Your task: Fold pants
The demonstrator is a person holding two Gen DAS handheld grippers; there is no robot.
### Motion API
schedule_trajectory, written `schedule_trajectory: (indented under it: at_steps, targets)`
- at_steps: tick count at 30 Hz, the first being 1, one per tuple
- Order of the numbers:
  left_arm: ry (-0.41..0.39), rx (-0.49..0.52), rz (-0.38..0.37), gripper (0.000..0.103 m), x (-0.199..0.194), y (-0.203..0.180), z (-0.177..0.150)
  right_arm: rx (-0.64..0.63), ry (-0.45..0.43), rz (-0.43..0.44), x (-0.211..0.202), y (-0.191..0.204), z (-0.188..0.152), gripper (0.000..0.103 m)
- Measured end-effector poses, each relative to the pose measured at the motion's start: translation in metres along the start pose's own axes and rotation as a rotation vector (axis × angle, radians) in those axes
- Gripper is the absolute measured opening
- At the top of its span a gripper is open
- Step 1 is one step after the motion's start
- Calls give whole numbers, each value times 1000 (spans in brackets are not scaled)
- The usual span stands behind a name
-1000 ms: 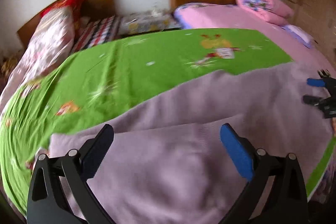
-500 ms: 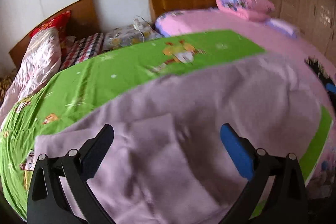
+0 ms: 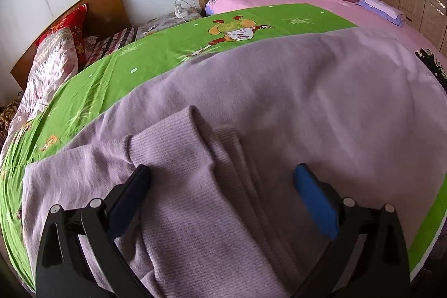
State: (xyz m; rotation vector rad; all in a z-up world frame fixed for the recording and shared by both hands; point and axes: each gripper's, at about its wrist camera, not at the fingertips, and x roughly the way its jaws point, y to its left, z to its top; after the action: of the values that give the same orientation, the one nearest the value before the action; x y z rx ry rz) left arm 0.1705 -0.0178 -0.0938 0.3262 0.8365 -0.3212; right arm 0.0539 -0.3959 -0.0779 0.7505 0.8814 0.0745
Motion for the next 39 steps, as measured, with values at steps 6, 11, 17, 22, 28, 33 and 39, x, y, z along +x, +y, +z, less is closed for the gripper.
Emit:
schedule_trajectory:
  at_steps: [6, 11, 17, 22, 28, 33, 39]
  targets:
    - [-4, -6, -10, 102, -6, 1, -1, 68, 25, 56, 12, 1, 4, 97]
    - [-5, -7, -14, 102, -7, 3, -2, -8, 10, -15, 16, 16, 7, 96]
    - [-9, -17, -31, 102, -9, 5, -3, 111, -92, 0, 18, 2, 20, 93]
    - [-8, -13, -28, 102, -9, 6, -2, -75, -12, -49, 29, 33, 10, 50]
    - [-27, -94, -105, 101, -27, 13, 3, 14, -133, 118, 4, 17, 7, 37]
    - [-117, -25, -195, 101, -72, -19, 21, 20, -209, 124, -13, 23, 1, 36]
    - [-16, 111, -271, 102, -29, -90, -16, 30, -269, 129, -31, 18, -11, 35]
